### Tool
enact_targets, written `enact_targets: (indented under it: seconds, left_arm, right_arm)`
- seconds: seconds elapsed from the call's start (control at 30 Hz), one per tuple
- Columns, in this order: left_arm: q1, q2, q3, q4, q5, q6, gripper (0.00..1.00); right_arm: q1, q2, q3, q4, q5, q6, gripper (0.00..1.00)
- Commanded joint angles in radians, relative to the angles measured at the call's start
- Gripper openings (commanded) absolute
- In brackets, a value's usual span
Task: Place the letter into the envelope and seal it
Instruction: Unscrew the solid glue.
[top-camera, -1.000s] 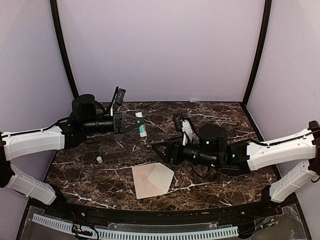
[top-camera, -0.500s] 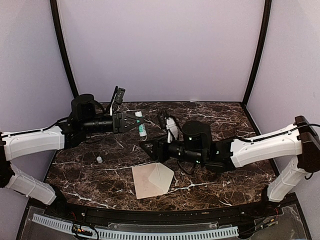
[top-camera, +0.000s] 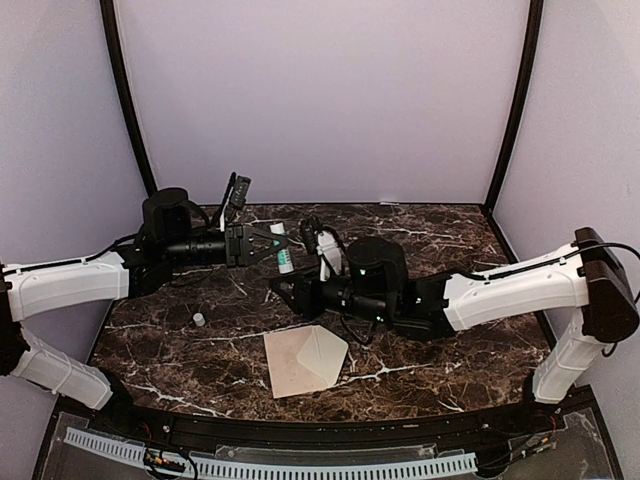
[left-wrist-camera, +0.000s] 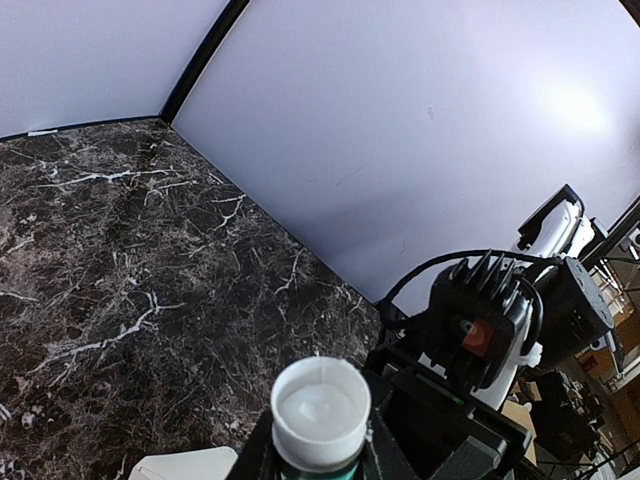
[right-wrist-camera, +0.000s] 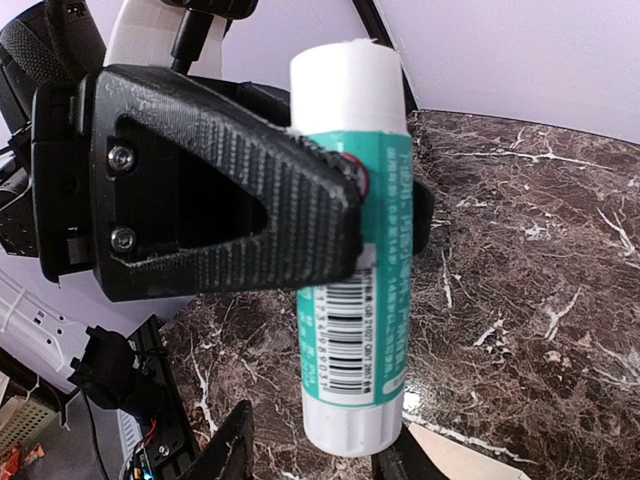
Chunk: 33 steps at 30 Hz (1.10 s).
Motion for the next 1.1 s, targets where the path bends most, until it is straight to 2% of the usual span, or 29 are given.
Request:
enact_targets:
  seconds: [0.0, 0.27, 0.83, 1.07]
  left_arm:
    - [0.0, -0.007, 0.006, 0.016, 0.024, 0.016, 0.0]
    - [0.0, -0.001, 0.009, 0.012, 0.029, 0.017, 0.0]
    - [0.0, 0.005, 0.013, 0.016, 0.047, 0.013, 0.0]
    - [0.0, 0.007, 0.013, 0.014, 0.046, 0.012, 0.0]
  right_arm:
    - [-0.011, 0.02, 0.035, 0.033, 0.016, -0.002, 0.35]
    - [-0.014, 0.018, 0.043, 0.021, 0.028, -0.008, 0.29]
    - [-0.038, 0.002, 0.039, 0.011, 0.034, -0.001, 0.34]
    - [-0.038, -0.003, 0.03, 0.022, 0.011, -0.009, 0.15]
